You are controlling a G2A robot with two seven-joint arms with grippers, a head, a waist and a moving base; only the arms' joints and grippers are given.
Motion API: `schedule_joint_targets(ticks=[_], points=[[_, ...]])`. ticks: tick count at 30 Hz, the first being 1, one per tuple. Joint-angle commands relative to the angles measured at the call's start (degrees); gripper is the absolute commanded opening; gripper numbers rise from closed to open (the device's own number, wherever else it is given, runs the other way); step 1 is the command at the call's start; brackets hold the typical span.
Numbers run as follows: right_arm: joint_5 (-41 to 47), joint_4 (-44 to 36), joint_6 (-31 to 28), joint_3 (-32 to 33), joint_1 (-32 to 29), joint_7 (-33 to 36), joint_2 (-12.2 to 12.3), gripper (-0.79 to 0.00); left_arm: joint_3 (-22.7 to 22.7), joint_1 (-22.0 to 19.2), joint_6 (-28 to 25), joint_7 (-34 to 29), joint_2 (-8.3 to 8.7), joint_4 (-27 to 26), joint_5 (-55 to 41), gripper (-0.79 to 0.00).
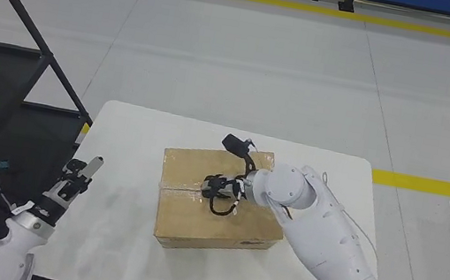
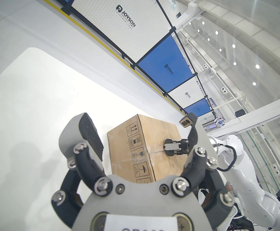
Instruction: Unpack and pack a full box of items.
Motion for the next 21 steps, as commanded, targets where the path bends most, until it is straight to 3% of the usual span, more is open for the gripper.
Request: schedule_joint_targets(ticks=[1,21], points=[[-1.0,-1.9,0.6,2.0,-1.5,0.1,0.9,-0.785,0.1,0.0,0.0,0.1,0.1,-0.1,0.1,0.0],[-2.4,-12.2,2.8,20.5,-12.3,2.6,7.3,-0.785,1.5,0.2,0.9,1.0,0.9,-0.8,0.7,0.0]])
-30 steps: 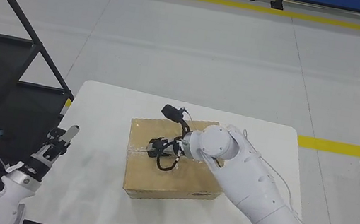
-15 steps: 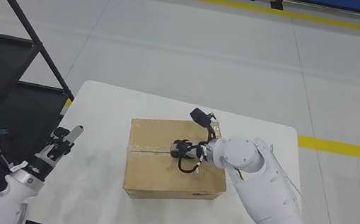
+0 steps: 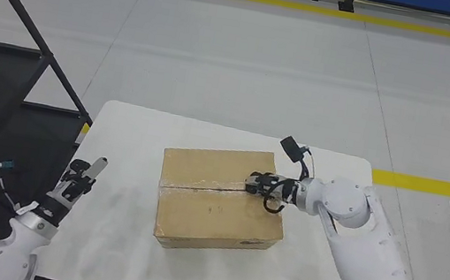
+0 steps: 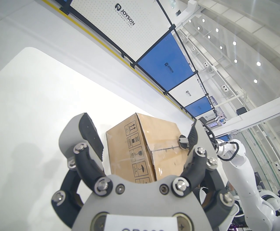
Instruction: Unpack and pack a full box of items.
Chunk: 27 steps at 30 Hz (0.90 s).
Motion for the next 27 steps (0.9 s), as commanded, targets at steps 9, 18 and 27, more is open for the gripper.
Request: schedule_joint_targets(ticks=[9,18,27], points=[[1.1,-3.5,0.8,7.8,-5.3,0.1,2.3,-0.785,0.9,-0.5,0.4,0.0,0.4,-0.5,0.4,0.0],[4.0,-1.2,0.5,11.3,-6.5,-0.6,3.3,-0.785,1.3,-0.7,0.6,0.1,0.75,-0.5,0.4,0.0],[4.9,3.5,0.9,10.0,-4.3,-0.5,3.4,-0.785,1.3,-0.4,0.7,0.7,1.06,-0.2,0.0,0.0]])
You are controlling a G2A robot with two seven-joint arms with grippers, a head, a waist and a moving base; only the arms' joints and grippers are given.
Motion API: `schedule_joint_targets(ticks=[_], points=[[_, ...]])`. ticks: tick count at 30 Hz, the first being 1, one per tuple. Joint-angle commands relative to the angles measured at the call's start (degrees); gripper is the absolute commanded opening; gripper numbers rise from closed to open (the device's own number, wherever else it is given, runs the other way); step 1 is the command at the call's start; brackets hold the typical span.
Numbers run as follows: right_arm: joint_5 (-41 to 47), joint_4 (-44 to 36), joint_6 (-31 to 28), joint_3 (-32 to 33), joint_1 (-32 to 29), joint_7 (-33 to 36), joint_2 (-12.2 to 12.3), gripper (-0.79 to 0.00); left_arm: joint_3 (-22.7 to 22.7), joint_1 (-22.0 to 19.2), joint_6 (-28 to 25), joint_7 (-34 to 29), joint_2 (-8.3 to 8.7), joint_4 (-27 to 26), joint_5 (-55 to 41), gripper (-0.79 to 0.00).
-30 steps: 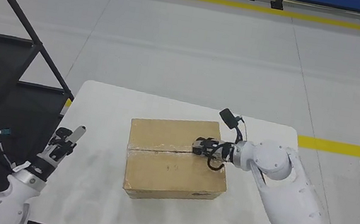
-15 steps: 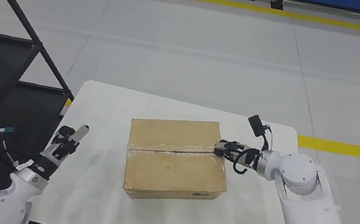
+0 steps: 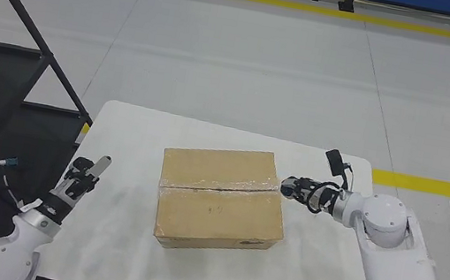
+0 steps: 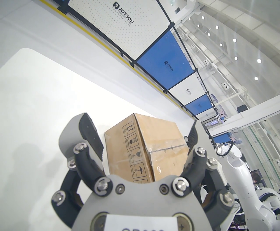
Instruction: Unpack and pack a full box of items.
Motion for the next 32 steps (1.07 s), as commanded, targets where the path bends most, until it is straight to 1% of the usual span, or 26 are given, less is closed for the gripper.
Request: schedule_joint_targets(ticks=[1,10,19,23,28,32], points=[[0.2,1.1,-0.3,-0.6,0.6,0.5,0.0,-0.785,0.0,0.1,0.0,0.1,0.07,0.0,-0.1,0.0],[0.2,3.3,-1.6,-3.9,2.4,2.5,-0.1,-0.785,-0.1,0.2,0.0,0.6,0.37,0.3,-0.5,0.0],[0.6,0.9,-2.5,-6.8,1.3,4.0,-0.1,-0.785,0.1,0.0,-0.4,0.5,0.69,1.2,-1.1,0.0],[-0.2,0.1,-1.3,-8.7,1.2,3.5,-0.3,-0.785,0.2,-0.2,-0.6,0.3,0.83,1.6,-1.4,0.0],[-1.1,2.3,1.5,-10.7,2.5,1.4,-0.7,-0.785,-0.1,-0.5,-1.2,-0.1,1.06,2.2,-2.0,0.0],[0.6,4.6,2.0,-9.2,3.1,-0.8,-0.5,-0.785,-0.5,-1.0,-1.6,-0.7,1.29,2.6,-2.7,0.0]])
